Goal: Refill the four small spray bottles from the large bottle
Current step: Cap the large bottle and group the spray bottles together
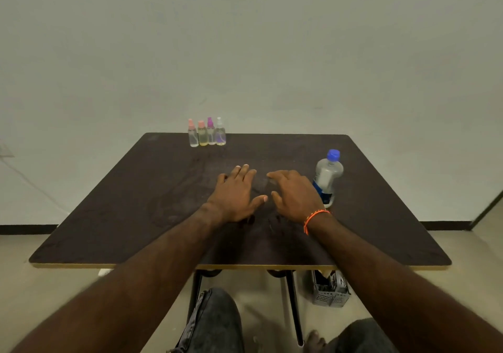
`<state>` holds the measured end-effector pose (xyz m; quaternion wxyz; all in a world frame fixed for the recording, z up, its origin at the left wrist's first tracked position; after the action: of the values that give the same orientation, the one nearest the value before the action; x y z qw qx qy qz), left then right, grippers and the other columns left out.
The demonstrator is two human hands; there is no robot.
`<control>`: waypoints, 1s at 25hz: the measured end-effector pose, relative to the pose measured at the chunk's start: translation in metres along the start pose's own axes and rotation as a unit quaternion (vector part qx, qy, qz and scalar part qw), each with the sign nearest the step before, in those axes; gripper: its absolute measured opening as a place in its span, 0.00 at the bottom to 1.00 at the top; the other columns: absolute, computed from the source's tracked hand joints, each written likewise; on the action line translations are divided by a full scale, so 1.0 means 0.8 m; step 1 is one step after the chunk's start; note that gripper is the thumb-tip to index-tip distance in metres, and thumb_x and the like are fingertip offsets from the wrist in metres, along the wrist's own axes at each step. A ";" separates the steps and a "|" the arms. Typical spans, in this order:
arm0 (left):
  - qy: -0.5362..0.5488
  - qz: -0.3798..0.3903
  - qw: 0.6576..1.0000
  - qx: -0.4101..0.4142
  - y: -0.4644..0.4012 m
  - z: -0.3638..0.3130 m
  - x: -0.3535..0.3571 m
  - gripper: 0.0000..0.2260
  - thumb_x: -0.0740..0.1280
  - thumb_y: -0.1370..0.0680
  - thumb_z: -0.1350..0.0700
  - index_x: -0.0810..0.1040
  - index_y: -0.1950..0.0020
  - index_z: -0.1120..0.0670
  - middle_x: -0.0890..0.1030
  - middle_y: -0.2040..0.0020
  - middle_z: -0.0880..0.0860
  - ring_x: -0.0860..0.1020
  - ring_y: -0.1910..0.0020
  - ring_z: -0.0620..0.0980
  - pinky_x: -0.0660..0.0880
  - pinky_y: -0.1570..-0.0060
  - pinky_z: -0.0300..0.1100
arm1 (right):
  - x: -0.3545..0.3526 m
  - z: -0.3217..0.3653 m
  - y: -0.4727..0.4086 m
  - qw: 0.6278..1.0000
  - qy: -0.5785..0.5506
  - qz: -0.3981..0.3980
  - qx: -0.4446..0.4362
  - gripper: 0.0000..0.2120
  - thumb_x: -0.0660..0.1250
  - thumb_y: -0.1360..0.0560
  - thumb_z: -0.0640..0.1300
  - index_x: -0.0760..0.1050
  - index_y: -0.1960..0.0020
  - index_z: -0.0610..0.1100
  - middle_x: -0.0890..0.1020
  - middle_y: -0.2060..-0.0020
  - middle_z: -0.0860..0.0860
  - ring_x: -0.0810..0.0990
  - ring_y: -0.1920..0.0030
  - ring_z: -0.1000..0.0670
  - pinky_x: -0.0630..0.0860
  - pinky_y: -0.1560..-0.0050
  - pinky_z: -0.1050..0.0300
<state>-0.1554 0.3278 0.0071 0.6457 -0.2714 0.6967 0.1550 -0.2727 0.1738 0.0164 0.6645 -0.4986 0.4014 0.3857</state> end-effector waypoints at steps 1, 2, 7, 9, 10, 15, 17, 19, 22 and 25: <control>0.013 0.000 1.000 0.014 -0.002 -0.009 0.000 0.39 0.57 0.18 0.33 0.51 0.15 0.53 0.53 0.15 0.56 0.51 0.16 0.55 0.53 0.21 0.60 | -0.010 -0.001 0.010 0.999 0.005 -0.048 -0.015 0.22 0.67 0.23 0.47 0.72 0.30 0.49 0.77 0.34 0.50 0.74 0.34 0.47 0.74 0.36 0.46; 0.023 0.002 0.999 0.031 -0.004 -0.018 0.001 0.39 0.59 0.18 0.34 0.49 0.15 0.53 0.54 0.15 0.55 0.51 0.16 0.55 0.52 0.20 0.59 | -0.022 -0.003 0.020 0.994 0.012 -0.108 -0.032 0.20 0.67 0.24 0.46 0.74 0.33 0.48 0.78 0.37 0.49 0.76 0.37 0.47 0.75 0.39 0.45; 0.037 0.043 0.995 0.081 -0.025 -0.071 0.003 0.49 0.64 0.23 0.29 0.45 0.15 0.53 0.55 0.15 0.55 0.51 0.16 0.55 0.51 0.21 0.59 | -0.079 -0.038 0.048 0.951 0.042 -0.307 -0.002 0.24 0.70 0.29 0.42 0.74 0.34 0.46 0.75 0.34 0.48 0.74 0.39 0.44 0.72 0.44 0.46; 0.061 0.051 0.994 0.070 -0.039 -0.094 0.002 0.51 0.66 0.24 0.29 0.44 0.15 0.53 0.55 0.15 0.56 0.52 0.16 0.56 0.51 0.20 0.59 | -0.089 -0.064 0.057 0.952 0.013 -0.301 0.052 0.30 0.71 0.32 0.41 0.70 0.31 0.45 0.71 0.31 0.48 0.72 0.35 0.44 0.72 0.39 0.45; 0.082 0.049 0.994 0.061 -0.045 -0.105 0.001 0.51 0.68 0.24 0.30 0.43 0.15 0.54 0.57 0.16 0.56 0.54 0.17 0.56 0.52 0.21 0.60 | -0.088 -0.078 0.061 0.955 -0.009 -0.283 0.083 0.33 0.71 0.33 0.41 0.68 0.28 0.45 0.69 0.29 0.48 0.70 0.31 0.44 0.71 0.35 0.45; 0.178 0.079 0.980 0.047 -0.074 -0.135 0.010 0.53 0.72 0.26 0.33 0.41 0.15 0.49 0.71 0.23 0.54 0.68 0.24 0.55 0.56 0.27 0.57 | -0.056 -0.126 0.076 0.943 -0.176 -0.076 0.273 0.43 0.73 0.30 0.42 0.54 0.21 0.50 0.64 0.23 0.48 0.72 0.29 0.43 0.74 0.33 0.41; 0.204 0.094 0.972 0.066 -0.075 -0.143 0.018 0.51 0.72 0.25 0.36 0.42 0.15 0.48 0.72 0.23 0.51 0.69 0.24 0.55 0.54 0.27 0.57 | -0.045 -0.130 0.083 0.933 -0.222 -0.015 0.284 0.38 0.71 0.25 0.43 0.56 0.21 0.49 0.68 0.25 0.48 0.75 0.32 0.43 0.75 0.34 0.45; 0.229 0.104 0.964 0.084 -0.074 -0.148 0.025 0.50 0.73 0.24 0.41 0.40 0.15 0.48 0.73 0.23 0.49 0.70 0.24 0.54 0.52 0.26 0.56 | -0.039 -0.128 0.085 0.927 -0.252 -0.011 0.278 0.32 0.67 0.22 0.40 0.59 0.22 0.47 0.71 0.27 0.47 0.76 0.32 0.44 0.74 0.32 0.47; 0.236 0.135 0.959 0.083 -0.072 -0.152 0.033 0.55 0.73 0.25 0.47 0.31 0.17 0.48 0.75 0.26 0.51 0.70 0.26 0.58 0.51 0.22 0.54 | -0.034 -0.121 0.080 0.921 -0.264 -0.036 0.285 0.28 0.63 0.21 0.36 0.62 0.23 0.47 0.75 0.30 0.47 0.76 0.32 0.44 0.73 0.33 0.48; 0.240 0.150 0.956 0.073 -0.080 -0.150 0.031 0.54 0.71 0.25 0.53 0.28 0.18 0.48 0.75 0.40 0.51 0.70 0.28 0.61 0.54 0.21 0.55 | -0.033 -0.120 0.070 0.923 -0.255 -0.047 0.284 0.23 0.60 0.20 0.37 0.67 0.27 0.51 0.79 0.35 0.47 0.79 0.36 0.44 0.75 0.36 0.48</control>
<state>-0.2169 0.2042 0.0057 0.4470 -0.1454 0.8731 0.1295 -0.3480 0.0887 0.0039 0.8753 -0.1921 0.2872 0.3383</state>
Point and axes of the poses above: each hand's wrist, its own y-axis away from the middle knuckle, its own x-axis out of the palm, z = x × y, the point moved 1 cm from there along -y, towards the middle knuckle
